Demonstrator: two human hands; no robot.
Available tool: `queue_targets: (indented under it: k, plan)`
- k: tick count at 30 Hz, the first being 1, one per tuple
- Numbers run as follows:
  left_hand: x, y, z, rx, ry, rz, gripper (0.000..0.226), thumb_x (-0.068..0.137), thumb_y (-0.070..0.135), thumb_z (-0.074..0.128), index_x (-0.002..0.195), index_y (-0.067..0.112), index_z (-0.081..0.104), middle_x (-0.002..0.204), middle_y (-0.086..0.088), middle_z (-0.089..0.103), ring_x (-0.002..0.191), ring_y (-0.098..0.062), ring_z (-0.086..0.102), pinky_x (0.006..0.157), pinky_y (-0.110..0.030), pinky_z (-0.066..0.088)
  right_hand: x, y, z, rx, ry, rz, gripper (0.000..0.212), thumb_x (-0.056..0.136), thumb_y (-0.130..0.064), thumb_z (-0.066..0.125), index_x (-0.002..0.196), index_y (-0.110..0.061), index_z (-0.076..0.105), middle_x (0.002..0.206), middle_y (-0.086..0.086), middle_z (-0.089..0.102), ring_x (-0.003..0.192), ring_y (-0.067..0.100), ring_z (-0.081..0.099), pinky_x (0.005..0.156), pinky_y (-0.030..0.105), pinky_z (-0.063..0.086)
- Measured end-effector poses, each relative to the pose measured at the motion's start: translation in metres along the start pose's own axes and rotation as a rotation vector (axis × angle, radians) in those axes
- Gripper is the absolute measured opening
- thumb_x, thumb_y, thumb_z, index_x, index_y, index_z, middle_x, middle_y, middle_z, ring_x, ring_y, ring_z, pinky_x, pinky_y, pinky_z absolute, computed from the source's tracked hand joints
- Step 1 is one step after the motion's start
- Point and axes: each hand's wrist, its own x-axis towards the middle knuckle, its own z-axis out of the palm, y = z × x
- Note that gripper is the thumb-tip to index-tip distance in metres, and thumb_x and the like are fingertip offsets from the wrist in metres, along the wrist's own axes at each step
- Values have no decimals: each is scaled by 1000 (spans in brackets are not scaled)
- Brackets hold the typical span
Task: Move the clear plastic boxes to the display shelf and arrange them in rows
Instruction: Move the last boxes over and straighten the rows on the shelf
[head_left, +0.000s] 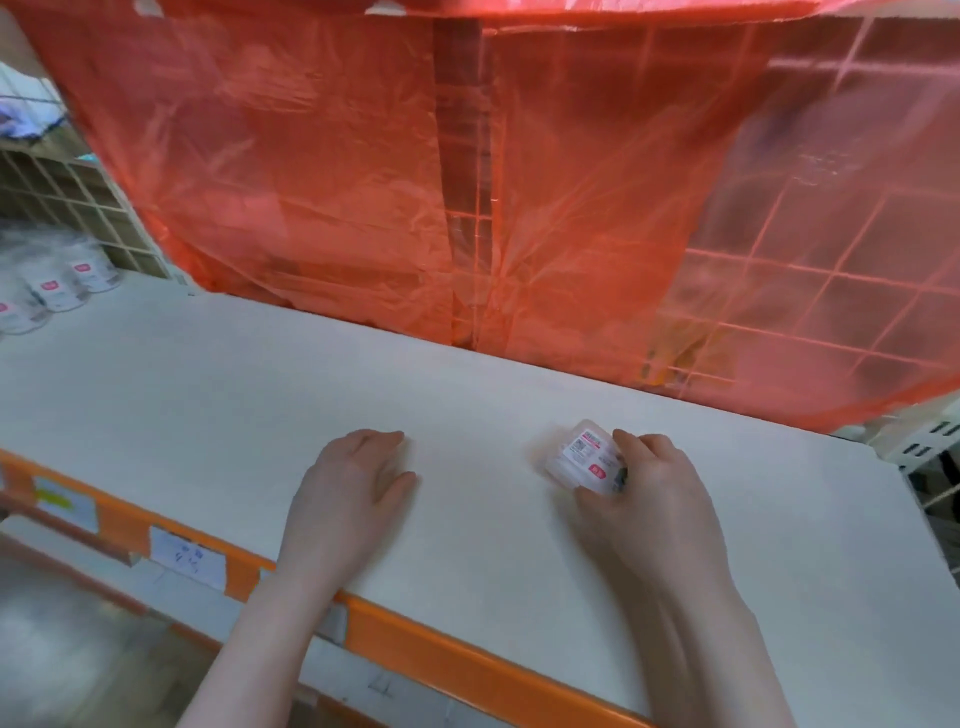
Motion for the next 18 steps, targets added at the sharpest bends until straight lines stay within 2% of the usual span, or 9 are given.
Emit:
queue_targets:
  k: [2,9,11,15,18]
  plan:
    - [-5,-11,-12,30,19,-33,43,86,29,65,127,17,58,124,-1,58,119,-22,49,95,-32,38,-5,-17,6,-2,-36,-50,55,79,-34,62,130,-19,48,114,0,50,109,20,45,84,30,39]
    - [-29,-84,-67,47,69,-151,45,81,32,64,120,10,63,116,-8,62,111,-30,54,95,-34,38,-11,-106,34,-21,-77,-286,61,81,-36,61,136,-18,42,119,1,49,113,20,43,88,27,37]
    - [-38,-112,-87,55,102,-172,43,82,26,68,120,10,63,117,-9,62,111,-30,55,94,-31,36,-15,-142,45,-33,-65,-337,57,80,-35,60,132,-17,45,117,1,49,111,20,44,88,28,37]
    - [-61,-185,-136,63,161,-210,54,76,43,53,119,11,64,115,-8,63,107,-29,58,92,-27,34,-32,-230,77,-46,-53,-430,53,78,-34,60,127,-17,48,114,2,51,109,22,46,88,29,37]
    - [-84,-254,-177,78,199,-237,47,80,38,64,119,11,64,118,-8,63,111,-29,56,94,-28,35,-53,-308,110,-41,-51,-464,52,78,-35,60,125,-16,50,112,3,51,109,24,47,87,31,37]
